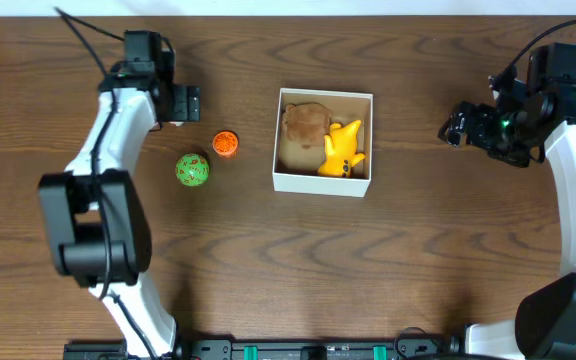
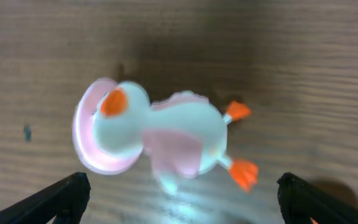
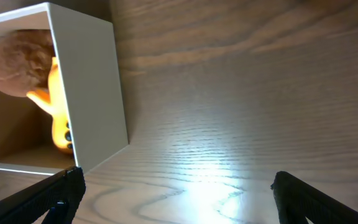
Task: Pack container
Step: 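Reach the left gripper to the white-pink duck and grasp it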
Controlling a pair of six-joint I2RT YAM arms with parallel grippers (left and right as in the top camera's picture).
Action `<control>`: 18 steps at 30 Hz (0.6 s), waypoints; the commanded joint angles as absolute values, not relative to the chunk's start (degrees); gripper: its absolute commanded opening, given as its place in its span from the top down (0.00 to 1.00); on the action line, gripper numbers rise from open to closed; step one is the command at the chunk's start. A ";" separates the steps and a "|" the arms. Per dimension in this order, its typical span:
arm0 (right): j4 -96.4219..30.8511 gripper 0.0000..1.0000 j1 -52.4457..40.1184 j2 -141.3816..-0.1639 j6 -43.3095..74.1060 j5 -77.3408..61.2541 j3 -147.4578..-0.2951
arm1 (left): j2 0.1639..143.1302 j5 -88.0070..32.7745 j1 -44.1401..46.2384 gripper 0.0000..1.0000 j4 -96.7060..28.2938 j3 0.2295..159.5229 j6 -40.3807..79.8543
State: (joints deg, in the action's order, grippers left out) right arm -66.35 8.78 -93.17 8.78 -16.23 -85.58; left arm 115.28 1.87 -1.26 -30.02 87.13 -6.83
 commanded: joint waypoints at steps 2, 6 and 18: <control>-66.50 0.01 8.93 -93.27 9.56 -14.76 -85.38 | 117.75 8.12 1.67 0.06 -26.81 87.88 -12.21; -66.67 0.01 8.95 -93.27 9.56 -14.68 -85.36 | 120.18 10.17 2.59 0.13 -25.54 87.88 -12.43; -68.95 0.01 8.95 -93.27 9.54 -13.23 -85.36 | 124.36 12.91 1.78 0.32 -24.14 87.88 -12.16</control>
